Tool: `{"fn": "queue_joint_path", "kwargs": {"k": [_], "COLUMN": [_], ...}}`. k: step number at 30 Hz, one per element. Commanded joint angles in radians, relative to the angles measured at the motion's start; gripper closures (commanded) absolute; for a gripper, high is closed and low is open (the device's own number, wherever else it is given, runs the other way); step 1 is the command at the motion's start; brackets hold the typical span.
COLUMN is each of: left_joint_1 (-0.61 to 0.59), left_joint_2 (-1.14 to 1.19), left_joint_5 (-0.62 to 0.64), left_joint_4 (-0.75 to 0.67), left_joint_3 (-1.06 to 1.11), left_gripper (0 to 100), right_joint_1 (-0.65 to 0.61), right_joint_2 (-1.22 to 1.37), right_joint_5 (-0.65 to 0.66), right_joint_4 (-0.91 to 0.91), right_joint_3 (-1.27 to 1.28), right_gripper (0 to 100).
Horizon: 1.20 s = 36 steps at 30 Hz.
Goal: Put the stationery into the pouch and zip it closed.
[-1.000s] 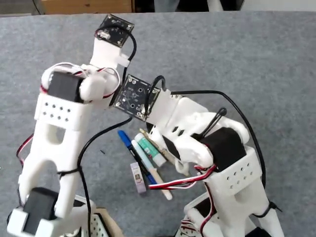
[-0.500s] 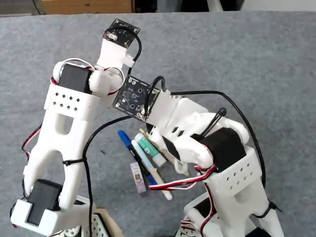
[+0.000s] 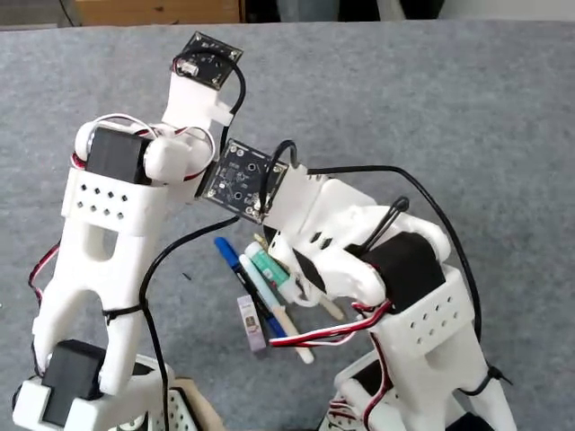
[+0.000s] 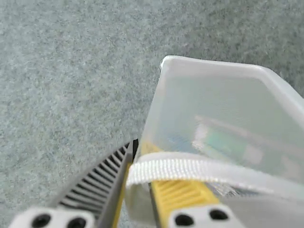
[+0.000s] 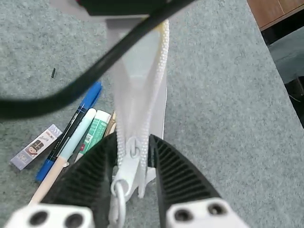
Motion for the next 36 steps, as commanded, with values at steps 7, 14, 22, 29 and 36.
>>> {"fn": "queue_joint_path", "kwargs": {"k": [7,14,22,29,36], "left_joint_1": [-0.007,-0.007,-0.050,-0.203,-0.255], "left_joint_2": [-0.026,-0.032,-0.034,-0.066,-0.264], "left_joint_5": [0.169,0.253,0.316,0.348,0.348], "left_joint_4": [0.104,0.115,0.115,0.117,0.118], "left_joint_3": [-0.054,-0.045,-0.044,-0.044,-0.013], "left_gripper": [97,97,97,97,97], "right_joint_1": [-0.018,-0.020,-0.080,-0.043,0.196], "right_joint_2": [-0.027,-0.025,-0.028,-0.030,-0.022], "right_joint_5": [0.021,0.041,-0.035,-0.170,-0.273], "right_joint_4": [0.003,0.003,0.005,0.006,-0.002], "right_joint_3": [-0.045,-0.102,-0.220,-0.325,-0.285], "right_gripper": [98.3,70.4,48.2,48.2,48.2]}}
